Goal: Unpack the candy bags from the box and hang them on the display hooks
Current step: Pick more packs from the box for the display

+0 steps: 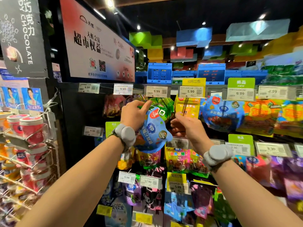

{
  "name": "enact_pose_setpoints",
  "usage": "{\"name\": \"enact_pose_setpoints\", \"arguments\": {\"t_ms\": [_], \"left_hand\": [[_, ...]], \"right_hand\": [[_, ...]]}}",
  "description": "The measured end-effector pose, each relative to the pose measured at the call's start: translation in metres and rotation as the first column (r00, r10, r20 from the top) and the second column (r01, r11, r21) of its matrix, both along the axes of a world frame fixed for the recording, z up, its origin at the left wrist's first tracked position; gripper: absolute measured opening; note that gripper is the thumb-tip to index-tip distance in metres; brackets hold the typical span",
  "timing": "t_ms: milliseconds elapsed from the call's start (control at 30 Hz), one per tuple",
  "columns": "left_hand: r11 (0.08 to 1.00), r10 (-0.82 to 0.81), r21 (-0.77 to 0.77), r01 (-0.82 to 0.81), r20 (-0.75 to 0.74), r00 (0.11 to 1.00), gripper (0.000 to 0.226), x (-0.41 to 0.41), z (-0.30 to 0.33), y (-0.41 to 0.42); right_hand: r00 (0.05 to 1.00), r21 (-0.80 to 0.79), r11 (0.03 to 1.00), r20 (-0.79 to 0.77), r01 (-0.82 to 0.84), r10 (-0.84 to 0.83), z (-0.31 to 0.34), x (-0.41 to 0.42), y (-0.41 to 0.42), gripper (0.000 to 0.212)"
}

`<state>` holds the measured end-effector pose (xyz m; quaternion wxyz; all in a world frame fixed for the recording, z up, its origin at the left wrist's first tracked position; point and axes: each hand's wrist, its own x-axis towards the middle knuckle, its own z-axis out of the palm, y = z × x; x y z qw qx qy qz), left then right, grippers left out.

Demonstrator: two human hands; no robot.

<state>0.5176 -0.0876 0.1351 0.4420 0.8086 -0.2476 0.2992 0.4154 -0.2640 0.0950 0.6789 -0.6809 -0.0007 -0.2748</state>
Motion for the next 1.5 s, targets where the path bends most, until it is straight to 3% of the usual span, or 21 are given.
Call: {"name": "enact_pose_setpoints", "arguments": {"t_ms": [67, 200, 400, 467, 567, 700, 967, 1067, 1167, 1267, 1367, 1500], "left_hand": [[0.996, 0.04, -0.073, -0.042, -0.033, 0.999, 0.061, -0.007, -0.011, -0.001], [0.976, 0.037, -0.21, -0.064, -0.13, 0.991, 0.063, -0.013, -0.027, -0.005], [0.92, -0.251, -0.352, 0.175, -0.183, 0.951, 0.054, -0.005, -0.052, -0.006], [0.88, -0.405, -0.355, 0.316, -0.212, 0.89, 0.05, -0.006, -0.063, -0.004], [0.766, -0.627, -0.406, 0.498, -0.302, 0.718, 0.022, -0.011, -0.072, -0.001], [0.678, -0.733, -0.433, 0.593, -0.347, 0.585, 0.015, -0.004, -0.076, 0.005], [0.701, -0.69, -0.468, 0.538, -0.259, 0.675, 0.018, 0.01, -0.084, -0.005], [0.704, -0.68, -0.47, 0.533, -0.225, 0.698, 0.026, 0.016, -0.09, -0.009], [0.693, -0.694, -0.472, 0.545, -0.232, 0.681, 0.022, 0.014, -0.092, -0.016], [0.663, -0.729, -0.493, 0.564, -0.251, 0.637, 0.012, 0.002, -0.091, -0.027], [0.636, -0.748, -0.542, 0.549, -0.261, 0.61, 0.015, -0.006, -0.091, -0.039], [0.662, -0.726, -0.526, 0.533, -0.274, 0.631, 0.014, -0.024, -0.092, -0.063]], "right_hand": [[0.998, -0.064, 0.996, 0.0, -0.07, 0.07, -0.006, -0.005, 0.006, 0.029], [0.992, -0.182, 0.975, -0.03, -0.128, 0.124, -0.019, -0.007, 0.019, 0.005], [0.999, -0.174, 0.984, 0.018, 0.041, -0.038, -0.024, -0.005, 0.018, 0.009], [0.996, -0.113, 0.99, 0.043, 0.089, -0.084, -0.021, -0.005, 0.014, 0.009], [0.991, -0.025, 0.992, 0.06, 0.121, -0.12, -0.017, -0.003, 0.009, 0.006], [0.98, -0.025, 0.981, 0.067, 0.191, -0.189, -0.016, -0.001, 0.004, 0.011], [0.969, 0.178, 0.962, 0.096, 0.209, -0.228, -0.016, 0.01, 0.01, 0.008], [0.977, 0.156, 0.972, 0.088, 0.177, -0.193, -0.025, 0.013, 0.011, 0.005], [0.972, 0.151, 0.968, 0.091, 0.201, -0.216, -0.033, 0.012, 0.007, 0.016], [0.963, 0.149, 0.959, 0.093, 0.239, -0.254, -0.035, 0.003, -0.007, 0.012], [0.965, 0.135, 0.963, 0.086, 0.235, -0.248, -0.034, -0.009, -0.022, 0.014], [0.956, 0.096, 0.96, 0.107, 0.263, -0.272, -0.03, -0.032, -0.047, 0.006]]}}
